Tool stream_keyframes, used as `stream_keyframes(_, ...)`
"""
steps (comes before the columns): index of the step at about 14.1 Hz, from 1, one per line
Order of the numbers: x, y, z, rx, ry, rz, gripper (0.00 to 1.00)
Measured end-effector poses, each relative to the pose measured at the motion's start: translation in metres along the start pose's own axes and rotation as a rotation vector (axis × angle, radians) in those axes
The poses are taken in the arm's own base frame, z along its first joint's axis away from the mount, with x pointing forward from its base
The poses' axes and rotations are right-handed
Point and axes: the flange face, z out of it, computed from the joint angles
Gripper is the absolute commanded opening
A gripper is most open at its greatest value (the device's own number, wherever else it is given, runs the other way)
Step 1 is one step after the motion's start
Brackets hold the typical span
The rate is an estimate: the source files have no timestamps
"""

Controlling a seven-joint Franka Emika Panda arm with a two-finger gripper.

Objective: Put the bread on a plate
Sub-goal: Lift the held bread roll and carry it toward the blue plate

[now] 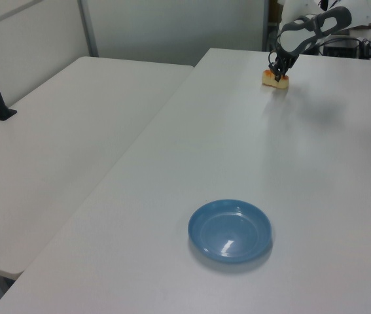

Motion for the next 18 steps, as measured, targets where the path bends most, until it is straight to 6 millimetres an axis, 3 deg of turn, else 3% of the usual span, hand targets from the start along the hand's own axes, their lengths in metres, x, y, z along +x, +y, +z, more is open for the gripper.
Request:
stream_keyframes(3,0.010,-0.002,-0.023,0.010,0.038,-0.013,0.16)
stream_keyframes(6,0.016,-0.023,-0.075,0.060,0.037,-0.038,0.17)
stream_keyframes(9,0.012,-0.059,-0.141,0.123,0.001,-0.088,0.17)
stream_keyframes(12,-0.009,-0.117,-0.217,0.176,-0.056,-0.183,0.17)
stream_keyframes(14,-0.036,-0.171,-0.275,0.214,-0.092,-0.240,0.17)
stream_keyframes(17,-0.073,-0.237,-0.320,0.243,-0.131,-0.293,0.17)
stream_keyframes(18,-0.091,-0.267,-0.331,0.250,-0.154,-0.323,0.17)
